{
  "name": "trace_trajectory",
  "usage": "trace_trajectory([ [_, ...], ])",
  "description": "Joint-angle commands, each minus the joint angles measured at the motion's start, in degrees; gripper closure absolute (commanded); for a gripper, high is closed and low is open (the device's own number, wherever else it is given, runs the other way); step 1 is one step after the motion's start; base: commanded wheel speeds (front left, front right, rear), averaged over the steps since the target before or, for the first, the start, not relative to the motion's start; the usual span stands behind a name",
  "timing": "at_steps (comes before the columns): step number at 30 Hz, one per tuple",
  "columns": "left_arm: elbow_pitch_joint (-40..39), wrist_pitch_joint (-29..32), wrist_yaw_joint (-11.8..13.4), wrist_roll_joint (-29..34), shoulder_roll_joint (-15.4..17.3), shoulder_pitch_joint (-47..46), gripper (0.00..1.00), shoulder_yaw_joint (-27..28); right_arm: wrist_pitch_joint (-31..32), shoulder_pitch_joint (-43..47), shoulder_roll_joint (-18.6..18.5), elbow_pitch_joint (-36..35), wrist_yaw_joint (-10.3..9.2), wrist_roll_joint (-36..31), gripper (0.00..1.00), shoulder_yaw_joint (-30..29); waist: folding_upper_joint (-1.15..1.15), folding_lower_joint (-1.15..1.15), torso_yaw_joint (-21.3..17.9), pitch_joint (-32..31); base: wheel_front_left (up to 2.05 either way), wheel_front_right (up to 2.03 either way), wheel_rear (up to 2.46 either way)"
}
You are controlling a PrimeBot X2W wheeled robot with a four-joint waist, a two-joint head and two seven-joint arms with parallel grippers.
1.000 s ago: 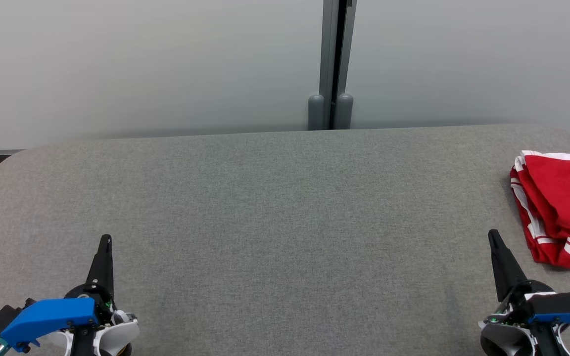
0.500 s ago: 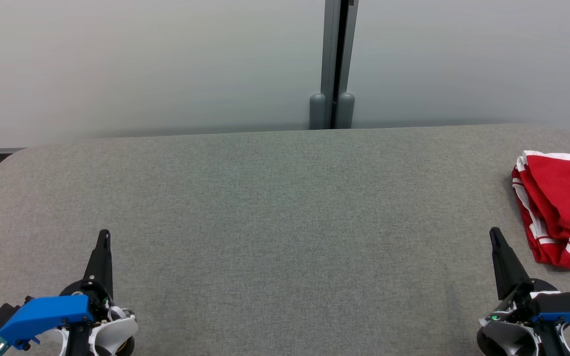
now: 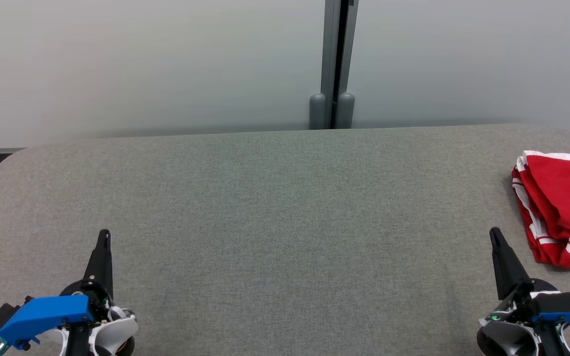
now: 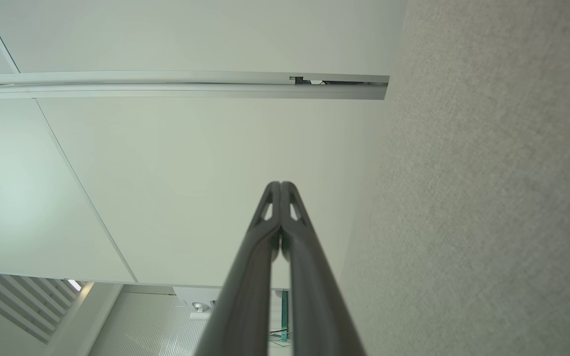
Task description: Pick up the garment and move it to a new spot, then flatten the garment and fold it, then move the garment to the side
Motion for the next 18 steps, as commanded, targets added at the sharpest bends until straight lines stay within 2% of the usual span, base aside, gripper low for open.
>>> trace_trajectory([
  [1,-0.3,0.2,-0.5,-0.1,-0.1,-0.5,1.0,0.1,0.2,-0.8,0.1,-0.1,0.02,0.1,1.0,-0.1,0.0,0.0,0.0,0.0,0.0,0.0,0.0],
  [18,-0.3,0.2,-0.5,-0.1,-0.1,-0.5,1.0,0.1,0.2,-0.8,0.1,-0.1,0.02,0.1,1.0,-0.1,0.0,0.0,0.0,0.0,0.0,0.0,0.0],
])
